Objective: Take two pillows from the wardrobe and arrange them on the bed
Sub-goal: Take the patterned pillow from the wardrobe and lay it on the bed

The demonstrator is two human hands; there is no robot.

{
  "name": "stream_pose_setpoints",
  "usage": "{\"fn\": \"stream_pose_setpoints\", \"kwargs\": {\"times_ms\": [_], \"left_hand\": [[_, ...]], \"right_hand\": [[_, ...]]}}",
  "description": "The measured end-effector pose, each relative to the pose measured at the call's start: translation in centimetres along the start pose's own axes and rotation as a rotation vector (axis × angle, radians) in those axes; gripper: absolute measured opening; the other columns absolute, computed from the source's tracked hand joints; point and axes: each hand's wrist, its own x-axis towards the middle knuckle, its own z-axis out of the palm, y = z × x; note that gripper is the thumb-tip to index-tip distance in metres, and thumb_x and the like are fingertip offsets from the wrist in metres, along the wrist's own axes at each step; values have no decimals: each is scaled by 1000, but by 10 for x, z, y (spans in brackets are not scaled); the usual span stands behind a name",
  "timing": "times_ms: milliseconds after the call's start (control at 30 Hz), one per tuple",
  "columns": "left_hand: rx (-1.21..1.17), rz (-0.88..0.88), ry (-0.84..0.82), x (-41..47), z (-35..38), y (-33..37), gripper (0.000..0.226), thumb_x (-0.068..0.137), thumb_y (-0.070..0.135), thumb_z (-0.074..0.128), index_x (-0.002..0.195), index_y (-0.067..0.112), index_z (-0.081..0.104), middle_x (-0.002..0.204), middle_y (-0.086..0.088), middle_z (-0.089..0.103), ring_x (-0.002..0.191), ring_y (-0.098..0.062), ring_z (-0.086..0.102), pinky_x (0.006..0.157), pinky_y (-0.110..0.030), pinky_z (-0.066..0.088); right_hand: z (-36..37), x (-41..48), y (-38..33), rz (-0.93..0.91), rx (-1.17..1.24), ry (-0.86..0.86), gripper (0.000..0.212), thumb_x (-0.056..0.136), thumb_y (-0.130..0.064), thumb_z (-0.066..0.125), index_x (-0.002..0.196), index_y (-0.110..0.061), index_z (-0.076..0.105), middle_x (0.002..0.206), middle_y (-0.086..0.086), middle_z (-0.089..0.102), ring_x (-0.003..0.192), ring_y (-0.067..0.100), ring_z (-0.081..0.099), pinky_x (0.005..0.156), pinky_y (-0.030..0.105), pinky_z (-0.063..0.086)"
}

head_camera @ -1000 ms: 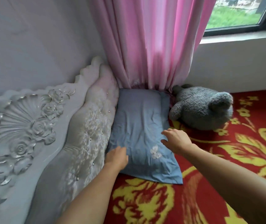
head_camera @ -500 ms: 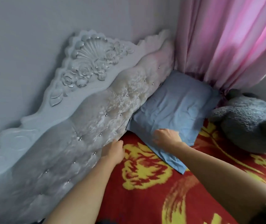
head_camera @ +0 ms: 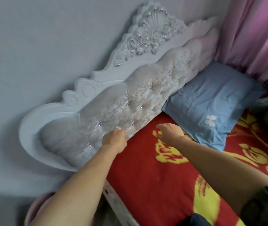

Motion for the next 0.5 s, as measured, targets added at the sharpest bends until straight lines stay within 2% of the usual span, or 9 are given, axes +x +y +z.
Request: {"fn": "stream_pose_setpoints", "kwargs": {"times_ms": [200,333,500], "left_hand": [[35,-19,86,-96,-14,-91,27,89,17,47,113,17,60,119,-11,64,105,-33,61,86,-40,49],[82,-44,26,-145,-23,-115,25,89,14,46,110,14,60,117,-12,64,105,-33,61,83,-39,50],[33,-108,8,-198,-31,-123,20,87,13,50,104,13,61,111,-13,66,101,-34,62,80,-38,50]], "right_hand": [[16,-57,-107,-10,-11,67,37,84,-40,57,116,-20,57,112,3,65,103,29,62,76,40,51],[8,-97,-150,-45,-13,58,37,86,-40,56,118,-21,56,112,3,64,103,29,61,77,40,49],[-3,-142,-170,-95,-36,22,40,88,-40,55,123,-23,54,116,2,62,105,27,61,74,37,46]]}}
